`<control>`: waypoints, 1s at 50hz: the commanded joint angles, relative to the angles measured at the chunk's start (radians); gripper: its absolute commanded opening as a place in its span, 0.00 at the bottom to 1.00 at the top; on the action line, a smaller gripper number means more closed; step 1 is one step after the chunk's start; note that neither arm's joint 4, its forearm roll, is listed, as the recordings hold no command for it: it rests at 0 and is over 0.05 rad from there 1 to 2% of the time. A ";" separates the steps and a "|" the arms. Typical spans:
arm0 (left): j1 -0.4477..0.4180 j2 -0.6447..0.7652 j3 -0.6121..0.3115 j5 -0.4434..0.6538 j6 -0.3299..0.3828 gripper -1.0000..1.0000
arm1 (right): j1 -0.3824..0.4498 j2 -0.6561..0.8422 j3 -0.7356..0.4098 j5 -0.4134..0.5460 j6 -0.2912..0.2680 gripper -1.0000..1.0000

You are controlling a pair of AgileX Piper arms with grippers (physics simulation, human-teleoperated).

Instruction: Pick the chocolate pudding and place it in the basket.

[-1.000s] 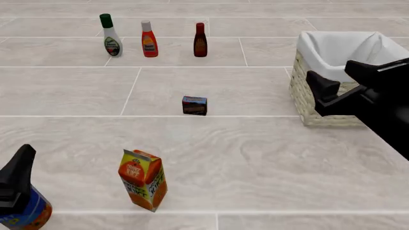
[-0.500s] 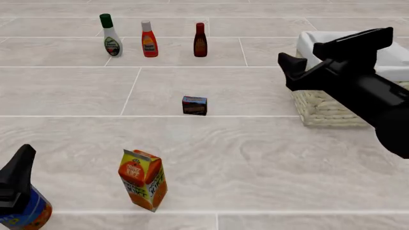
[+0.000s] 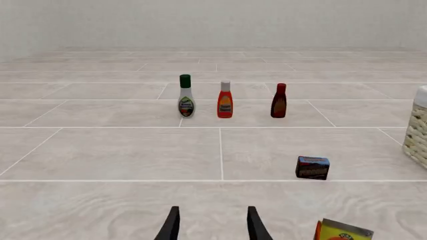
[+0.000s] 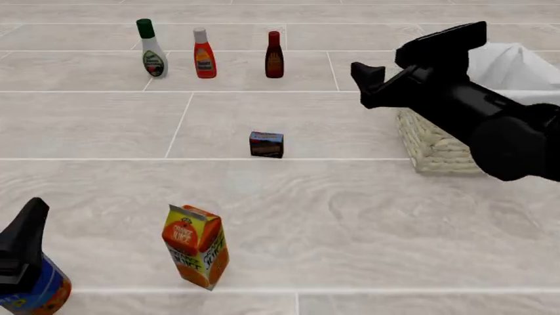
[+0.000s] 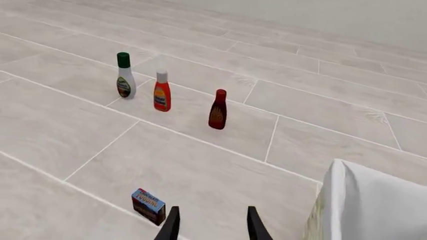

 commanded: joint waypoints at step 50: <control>0.000 0.000 0.000 0.000 0.000 1.00 | 0.146 0.371 -0.437 0.211 -0.065 1.00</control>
